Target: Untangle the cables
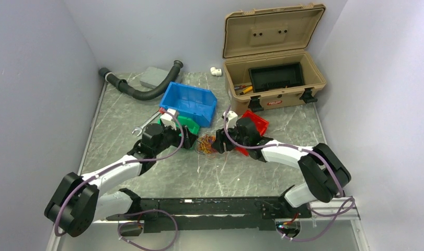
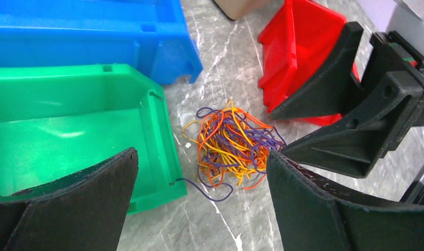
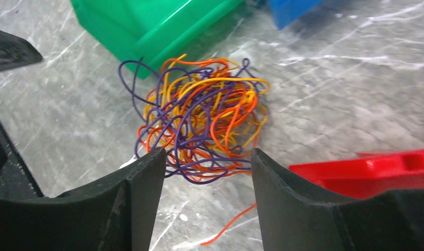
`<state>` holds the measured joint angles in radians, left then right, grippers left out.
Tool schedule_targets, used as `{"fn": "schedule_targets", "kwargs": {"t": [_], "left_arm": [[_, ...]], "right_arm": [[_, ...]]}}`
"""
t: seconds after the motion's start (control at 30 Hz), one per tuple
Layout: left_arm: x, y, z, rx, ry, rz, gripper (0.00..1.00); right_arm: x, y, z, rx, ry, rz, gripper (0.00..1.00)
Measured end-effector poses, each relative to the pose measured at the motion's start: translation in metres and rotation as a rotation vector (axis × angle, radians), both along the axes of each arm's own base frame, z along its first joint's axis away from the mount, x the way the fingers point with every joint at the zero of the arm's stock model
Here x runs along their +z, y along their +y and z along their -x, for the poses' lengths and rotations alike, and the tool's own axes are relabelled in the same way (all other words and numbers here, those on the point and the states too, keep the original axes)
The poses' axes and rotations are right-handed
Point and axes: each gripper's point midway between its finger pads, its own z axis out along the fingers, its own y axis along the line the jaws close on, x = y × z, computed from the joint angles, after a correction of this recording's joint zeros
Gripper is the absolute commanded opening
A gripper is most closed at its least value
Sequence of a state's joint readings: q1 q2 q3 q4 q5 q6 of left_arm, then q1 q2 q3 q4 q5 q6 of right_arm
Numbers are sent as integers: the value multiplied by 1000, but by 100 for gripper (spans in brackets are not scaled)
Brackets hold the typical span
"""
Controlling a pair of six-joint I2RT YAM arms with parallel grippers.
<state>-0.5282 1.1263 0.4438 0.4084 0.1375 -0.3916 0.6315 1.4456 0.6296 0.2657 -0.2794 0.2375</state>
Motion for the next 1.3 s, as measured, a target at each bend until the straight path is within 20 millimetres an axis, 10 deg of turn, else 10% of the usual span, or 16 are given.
{"fn": "schedule_targets", "kwargs": {"t": [0.27,0.7,0.83,0.9,1.0,1.03,1.3], "left_arm": [[-6,-9,9,-103,-68,-41,95],[-26,-33,11,-242,-4,-62,95],[-29,-45,5,-277,35,-68,91],[-31,-49,0,-284,54,-75,90],[-37,-54,-4,-291,90,-91,89],[-41,-56,-3,-296,109,-100,89],[-71,-70,-4,-338,241,-174,87]], "right_arm": [[-1,22,17,112,-28,-12,0],[76,7,21,20,-189,-154,0],[73,6,22,2,-157,-157,0],[67,2,23,-18,-130,-142,9],[56,-6,22,-82,-78,-110,76],[53,-9,22,-105,-61,-105,84],[35,-60,3,-411,3,-80,98]]}}
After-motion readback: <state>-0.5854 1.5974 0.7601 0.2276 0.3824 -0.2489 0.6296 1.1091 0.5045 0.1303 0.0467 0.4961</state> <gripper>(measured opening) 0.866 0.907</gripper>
